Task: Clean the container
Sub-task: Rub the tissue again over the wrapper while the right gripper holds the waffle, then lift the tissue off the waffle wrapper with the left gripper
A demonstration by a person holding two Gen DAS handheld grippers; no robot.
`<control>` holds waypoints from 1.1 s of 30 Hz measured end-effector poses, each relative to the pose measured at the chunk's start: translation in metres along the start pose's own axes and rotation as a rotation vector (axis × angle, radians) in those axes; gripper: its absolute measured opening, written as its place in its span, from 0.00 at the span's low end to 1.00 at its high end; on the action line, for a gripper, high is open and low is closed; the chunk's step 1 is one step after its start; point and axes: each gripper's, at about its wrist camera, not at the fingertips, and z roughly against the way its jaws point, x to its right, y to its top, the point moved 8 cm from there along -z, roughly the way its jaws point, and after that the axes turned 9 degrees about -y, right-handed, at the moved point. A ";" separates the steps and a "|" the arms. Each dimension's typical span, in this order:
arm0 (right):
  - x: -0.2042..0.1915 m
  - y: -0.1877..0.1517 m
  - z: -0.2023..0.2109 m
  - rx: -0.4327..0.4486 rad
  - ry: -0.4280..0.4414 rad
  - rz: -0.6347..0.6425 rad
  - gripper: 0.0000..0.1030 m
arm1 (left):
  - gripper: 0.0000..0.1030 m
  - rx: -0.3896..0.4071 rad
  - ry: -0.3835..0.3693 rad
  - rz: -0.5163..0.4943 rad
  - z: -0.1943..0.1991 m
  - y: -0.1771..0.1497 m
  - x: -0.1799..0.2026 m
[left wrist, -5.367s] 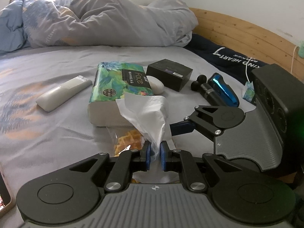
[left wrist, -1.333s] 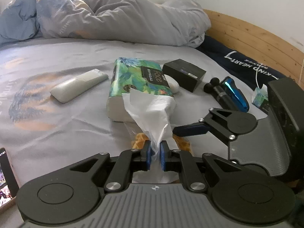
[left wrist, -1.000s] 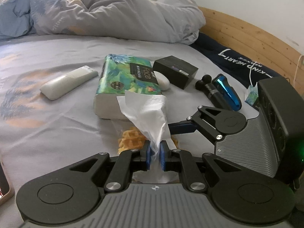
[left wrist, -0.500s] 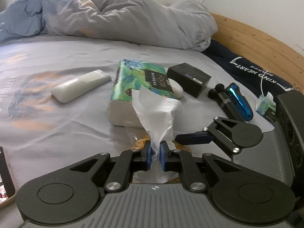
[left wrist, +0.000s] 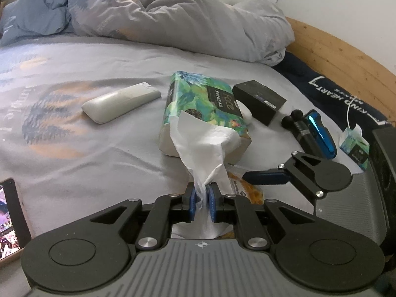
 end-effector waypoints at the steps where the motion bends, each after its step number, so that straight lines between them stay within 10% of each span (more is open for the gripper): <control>1: 0.000 0.000 0.000 -0.001 -0.001 0.000 1.00 | 0.21 -0.002 0.001 -0.006 0.000 0.000 0.001; 33: -0.001 0.000 -0.003 -0.002 -0.003 0.002 1.00 | 0.20 -0.050 -0.132 -0.058 -0.002 -0.010 0.030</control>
